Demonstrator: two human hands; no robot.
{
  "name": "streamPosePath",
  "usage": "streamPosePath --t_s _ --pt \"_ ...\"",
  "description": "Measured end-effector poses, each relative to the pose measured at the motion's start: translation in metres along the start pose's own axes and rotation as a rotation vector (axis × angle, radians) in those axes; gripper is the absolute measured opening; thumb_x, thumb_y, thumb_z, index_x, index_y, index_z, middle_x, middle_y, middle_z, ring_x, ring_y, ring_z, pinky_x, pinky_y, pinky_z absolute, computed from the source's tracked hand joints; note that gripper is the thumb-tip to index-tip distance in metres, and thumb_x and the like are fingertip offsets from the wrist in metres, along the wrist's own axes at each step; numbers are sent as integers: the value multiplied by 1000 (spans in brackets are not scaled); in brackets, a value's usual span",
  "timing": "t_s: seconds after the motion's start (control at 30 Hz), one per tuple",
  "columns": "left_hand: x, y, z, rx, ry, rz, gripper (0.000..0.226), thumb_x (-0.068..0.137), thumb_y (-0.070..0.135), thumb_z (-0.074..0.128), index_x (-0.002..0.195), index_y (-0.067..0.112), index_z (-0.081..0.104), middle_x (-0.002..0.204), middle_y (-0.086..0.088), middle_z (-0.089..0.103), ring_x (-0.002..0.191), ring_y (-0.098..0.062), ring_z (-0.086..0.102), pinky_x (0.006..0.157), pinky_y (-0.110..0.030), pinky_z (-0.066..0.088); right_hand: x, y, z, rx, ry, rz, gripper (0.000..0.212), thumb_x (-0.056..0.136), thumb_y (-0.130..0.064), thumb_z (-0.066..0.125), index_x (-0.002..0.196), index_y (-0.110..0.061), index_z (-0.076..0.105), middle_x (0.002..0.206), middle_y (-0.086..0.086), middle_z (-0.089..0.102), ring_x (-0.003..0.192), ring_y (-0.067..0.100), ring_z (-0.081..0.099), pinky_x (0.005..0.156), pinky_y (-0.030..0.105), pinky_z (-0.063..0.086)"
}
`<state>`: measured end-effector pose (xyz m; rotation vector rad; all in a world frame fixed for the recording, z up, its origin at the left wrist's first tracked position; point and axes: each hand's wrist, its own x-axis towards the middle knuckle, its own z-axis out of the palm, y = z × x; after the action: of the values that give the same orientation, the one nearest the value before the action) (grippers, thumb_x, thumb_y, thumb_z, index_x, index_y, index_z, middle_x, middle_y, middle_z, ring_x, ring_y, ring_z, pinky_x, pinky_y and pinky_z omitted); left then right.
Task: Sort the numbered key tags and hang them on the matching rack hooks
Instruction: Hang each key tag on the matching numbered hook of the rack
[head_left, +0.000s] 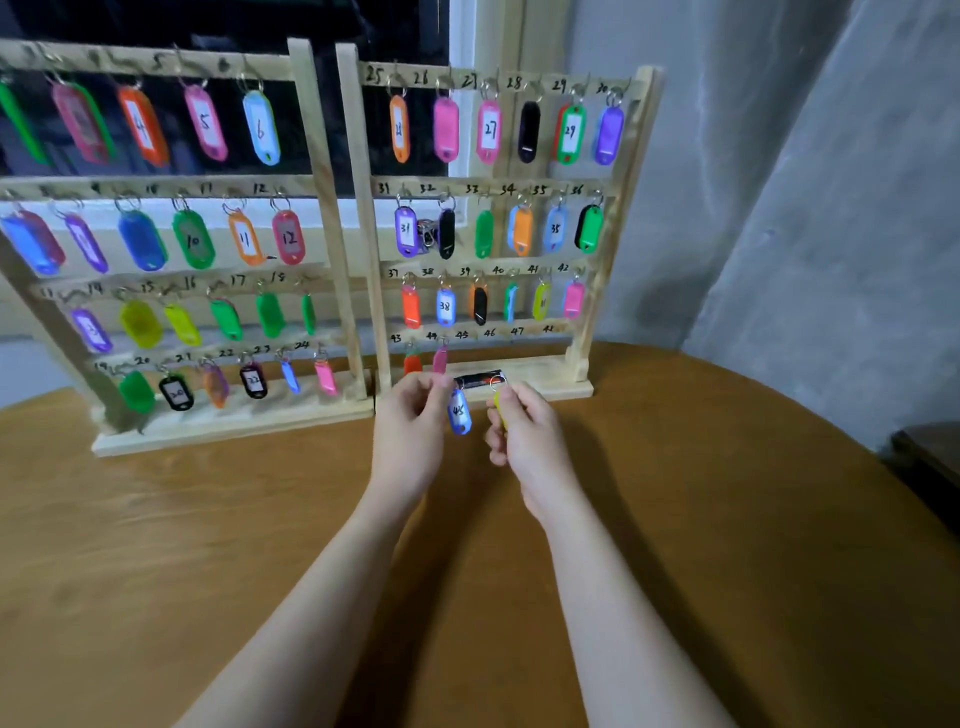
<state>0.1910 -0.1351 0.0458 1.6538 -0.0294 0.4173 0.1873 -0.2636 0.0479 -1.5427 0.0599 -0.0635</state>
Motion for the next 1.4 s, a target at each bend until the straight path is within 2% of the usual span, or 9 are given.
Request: streamPosePath --t_s 0.1,0.23,0.4,0.57,0.63,0.77,1.0,1.27,1.4 --pt "13 -2 6 -38 21 14 29 103 18 56 75 13 61 67 3 55 65 -7 49 63 -20 39 33 -2 9 25 -13 -27 34 109 -20 41 76 -17 50 64 -3 42 54 13 38 49 26 27" --pt "38 -1 8 -42 7 59 23 103 18 56 91 3 68 76 -11 64 71 -7 54 66 -22 43 65 -6 18 60 -42 -58 35 108 -20 42 74 -18 49 63 -4 40 52 15 37 47 25 25" --pt "59 -3 10 18 9 52 24 103 16 56 82 11 66 68 6 60 61 0 52 61 -15 41 84 2 27 60 47 14 34 107 -18 44 74 -15 53 59 -5 43 54 17 39 43 21 29" --pt "70 -16 23 164 -8 76 25 100 25 58 82 12 69 65 -9 63 60 -30 57 63 -50 55 95 17 31 -22 92 22 32 105 -23 47 82 -6 60 62 1 52 60 19 45 54 30 34" --pt "71 -17 29 186 27 63 24 100 25 59 80 16 69 64 -7 65 58 -30 60 56 -45 53 96 18 29 2 83 34 32 106 -22 46 87 -2 61 62 1 53 57 19 45 52 28 34" --pt "71 -15 36 151 97 56 23 101 22 58 83 14 71 62 2 69 44 -4 56 50 -22 43 92 17 19 58 11 52 26 106 -19 49 91 -12 70 65 -4 59 54 12 46 44 20 37" --pt "72 -18 41 316 84 61 20 99 30 59 83 28 73 60 12 69 45 -3 57 54 -27 47 93 20 7 74 -57 67 23 105 -19 52 91 -17 70 67 -2 55 56 11 46 46 18 36" --pt "73 -20 47 362 140 68 29 100 34 55 77 23 70 59 7 68 51 -16 62 57 -41 53 95 28 5 61 -76 62 23 105 -24 54 95 -8 68 72 3 50 53 11 46 49 24 33" --pt "74 -21 47 358 159 63 28 100 36 55 81 24 71 59 6 68 56 -18 64 60 -43 54 97 31 4 60 -78 62 23 105 -23 53 91 -13 70 70 1 51 55 11 46 49 24 34"
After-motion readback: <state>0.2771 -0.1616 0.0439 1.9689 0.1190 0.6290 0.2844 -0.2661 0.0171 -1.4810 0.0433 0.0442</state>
